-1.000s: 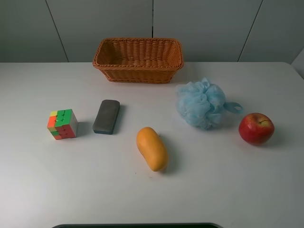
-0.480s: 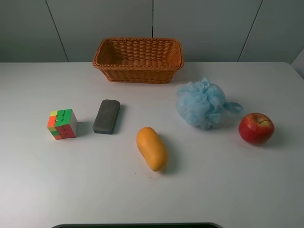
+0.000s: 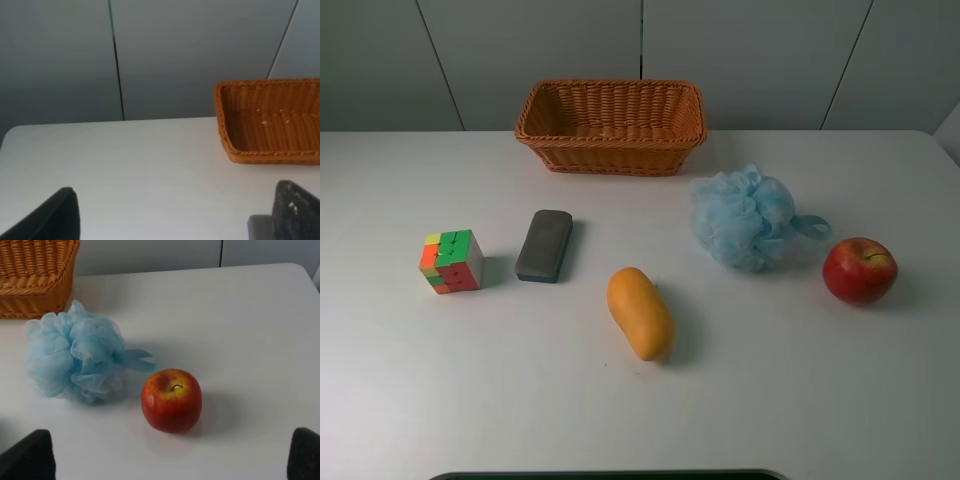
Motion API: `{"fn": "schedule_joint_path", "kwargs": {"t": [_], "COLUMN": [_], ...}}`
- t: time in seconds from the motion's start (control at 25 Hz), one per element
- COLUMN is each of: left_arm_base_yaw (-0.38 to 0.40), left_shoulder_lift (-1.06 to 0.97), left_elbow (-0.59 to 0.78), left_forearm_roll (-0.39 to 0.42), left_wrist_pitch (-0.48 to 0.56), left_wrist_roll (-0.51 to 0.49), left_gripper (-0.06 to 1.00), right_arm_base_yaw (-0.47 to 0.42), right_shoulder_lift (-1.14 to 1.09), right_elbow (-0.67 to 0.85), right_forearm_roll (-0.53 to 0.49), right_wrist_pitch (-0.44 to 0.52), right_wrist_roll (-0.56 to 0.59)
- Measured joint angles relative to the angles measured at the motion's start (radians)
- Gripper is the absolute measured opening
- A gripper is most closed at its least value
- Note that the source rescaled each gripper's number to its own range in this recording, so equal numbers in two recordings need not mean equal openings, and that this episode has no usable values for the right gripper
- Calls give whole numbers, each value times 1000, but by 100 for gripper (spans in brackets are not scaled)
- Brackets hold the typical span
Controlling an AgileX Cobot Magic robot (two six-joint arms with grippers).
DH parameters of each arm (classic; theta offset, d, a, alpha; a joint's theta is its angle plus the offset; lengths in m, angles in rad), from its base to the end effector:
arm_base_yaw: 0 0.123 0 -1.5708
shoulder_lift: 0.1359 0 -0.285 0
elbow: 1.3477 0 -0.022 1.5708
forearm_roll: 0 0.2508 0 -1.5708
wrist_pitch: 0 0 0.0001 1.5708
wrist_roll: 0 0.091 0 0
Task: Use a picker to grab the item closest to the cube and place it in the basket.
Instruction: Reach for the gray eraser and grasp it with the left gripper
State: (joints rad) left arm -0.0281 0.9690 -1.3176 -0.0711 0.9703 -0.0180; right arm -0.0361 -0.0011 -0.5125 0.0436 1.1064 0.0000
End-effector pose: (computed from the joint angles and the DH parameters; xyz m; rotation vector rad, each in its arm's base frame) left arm 0.1680 -0.0101 0.4572 0.0035 2.1051 -0.1135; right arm -0.0083 0.0039 0.2771 0.0339 2.0755 0.0303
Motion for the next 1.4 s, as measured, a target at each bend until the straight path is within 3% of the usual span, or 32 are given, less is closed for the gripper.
{"fn": "schedule_joint_path", "kwargs": {"t": [0.2, 0.36, 0.6, 0.8, 0.96, 1.4], "left_arm_base_yaw": [-120, -248, -389, -476, -512, -514], "left_shoulder_lift": [235, 397, 607, 733, 843, 1132], "left_elbow": [-143, -206, -230, -230, -230, -230], "left_forearm_roll": [37, 79, 71, 54, 45, -2], "left_wrist_pitch": [22, 24, 24, 33, 45, 51], "left_wrist_roll": [-73, -187, -341, -387, -396, -398], "left_gripper": [100, 100, 100, 100, 100, 100], "right_arm_base_yaw": [0, 0, 0, 0, 0, 0], "right_shoulder_lift": [0, 0, 0, 0, 0, 0], "right_elbow": [0, 0, 0, 0, 0, 0], "right_forearm_roll": [0, 0, 0, 0, 0, 0], "right_wrist_pitch": [0, 0, 0, 0, 0, 0], "right_wrist_roll": [0, 0, 0, 0, 0, 0]}}
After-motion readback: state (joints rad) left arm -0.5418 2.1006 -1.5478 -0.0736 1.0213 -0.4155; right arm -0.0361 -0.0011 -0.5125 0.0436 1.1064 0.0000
